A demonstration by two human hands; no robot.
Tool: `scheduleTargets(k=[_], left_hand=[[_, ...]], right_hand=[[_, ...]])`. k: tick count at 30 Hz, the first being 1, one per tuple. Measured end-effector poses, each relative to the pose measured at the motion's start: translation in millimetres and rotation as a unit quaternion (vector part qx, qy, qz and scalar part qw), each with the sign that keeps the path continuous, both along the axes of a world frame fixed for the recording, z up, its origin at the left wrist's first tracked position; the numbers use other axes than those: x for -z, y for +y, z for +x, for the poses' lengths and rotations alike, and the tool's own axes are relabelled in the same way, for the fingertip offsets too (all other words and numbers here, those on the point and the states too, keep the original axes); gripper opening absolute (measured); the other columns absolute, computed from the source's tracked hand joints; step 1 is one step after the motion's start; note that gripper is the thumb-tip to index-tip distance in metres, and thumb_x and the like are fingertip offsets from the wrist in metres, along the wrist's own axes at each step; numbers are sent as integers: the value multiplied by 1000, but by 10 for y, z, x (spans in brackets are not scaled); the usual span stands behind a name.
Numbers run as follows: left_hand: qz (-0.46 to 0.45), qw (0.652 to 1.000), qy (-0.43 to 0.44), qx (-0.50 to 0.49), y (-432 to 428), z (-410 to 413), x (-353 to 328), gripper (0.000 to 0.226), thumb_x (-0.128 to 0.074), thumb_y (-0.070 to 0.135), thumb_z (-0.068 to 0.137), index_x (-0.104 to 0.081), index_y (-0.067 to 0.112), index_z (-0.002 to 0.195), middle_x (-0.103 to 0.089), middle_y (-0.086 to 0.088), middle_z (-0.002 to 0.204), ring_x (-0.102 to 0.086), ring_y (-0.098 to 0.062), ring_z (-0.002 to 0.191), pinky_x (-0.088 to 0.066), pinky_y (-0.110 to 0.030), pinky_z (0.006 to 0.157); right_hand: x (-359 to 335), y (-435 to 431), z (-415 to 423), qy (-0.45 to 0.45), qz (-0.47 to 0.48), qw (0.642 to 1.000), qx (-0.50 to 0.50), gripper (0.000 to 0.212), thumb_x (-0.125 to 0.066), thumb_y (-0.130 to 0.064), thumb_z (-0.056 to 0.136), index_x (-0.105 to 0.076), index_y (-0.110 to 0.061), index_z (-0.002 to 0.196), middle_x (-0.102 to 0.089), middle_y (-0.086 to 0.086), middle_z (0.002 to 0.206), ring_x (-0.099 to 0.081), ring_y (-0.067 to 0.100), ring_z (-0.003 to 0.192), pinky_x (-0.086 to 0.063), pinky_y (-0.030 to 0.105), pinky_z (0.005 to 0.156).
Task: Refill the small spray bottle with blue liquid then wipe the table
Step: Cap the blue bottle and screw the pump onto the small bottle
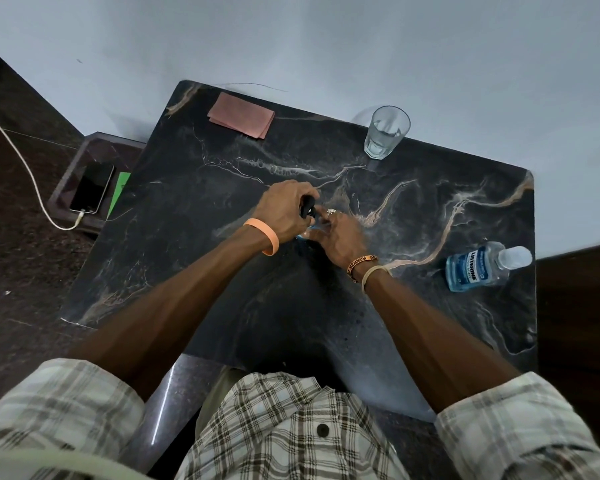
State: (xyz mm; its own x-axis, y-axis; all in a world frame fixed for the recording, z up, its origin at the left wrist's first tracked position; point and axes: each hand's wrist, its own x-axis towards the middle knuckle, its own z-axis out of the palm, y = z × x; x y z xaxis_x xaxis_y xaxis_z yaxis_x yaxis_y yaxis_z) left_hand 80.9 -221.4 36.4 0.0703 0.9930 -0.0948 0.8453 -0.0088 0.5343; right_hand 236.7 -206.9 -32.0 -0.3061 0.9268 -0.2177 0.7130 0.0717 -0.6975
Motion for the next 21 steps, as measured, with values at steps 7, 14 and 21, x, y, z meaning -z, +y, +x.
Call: scheduleTargets(k=[7, 14, 21], left_hand=[[4, 1000, 19, 14, 5, 7, -21, 33, -76, 26, 78, -65, 19, 109, -62, -2, 102, -59, -22, 94, -51, -37, 83], [-8, 1000, 24, 12, 4, 2, -29, 37, -80, 34, 73, -65, 18, 103, -58, -1, 98, -56, -20, 90, -46, -32, 77], [-25, 1000, 13, 8, 18, 15, -47, 40, -80, 36, 72, -65, 20, 106, -58, -2, 99, -55, -21, 89, -48, -35, 78]], right_hand=[[-4, -14, -1, 2, 1, 1000, 1, 51, -76, -37, 82, -62, -21, 128, -66, 0, 98, -62, 17, 87, -53, 37, 79], [-20, -9, -6, -23, 4, 1000, 4, 47, -76, -40, 82, -65, -17, 121, -66, 1, 92, -62, 19, 84, -50, 34, 75], [-56, -28, -6, -8, 15, 1000, -6, 48, -74, -37, 84, -62, -21, 128, -69, 2, 90, -65, 21, 85, -52, 34, 74]])
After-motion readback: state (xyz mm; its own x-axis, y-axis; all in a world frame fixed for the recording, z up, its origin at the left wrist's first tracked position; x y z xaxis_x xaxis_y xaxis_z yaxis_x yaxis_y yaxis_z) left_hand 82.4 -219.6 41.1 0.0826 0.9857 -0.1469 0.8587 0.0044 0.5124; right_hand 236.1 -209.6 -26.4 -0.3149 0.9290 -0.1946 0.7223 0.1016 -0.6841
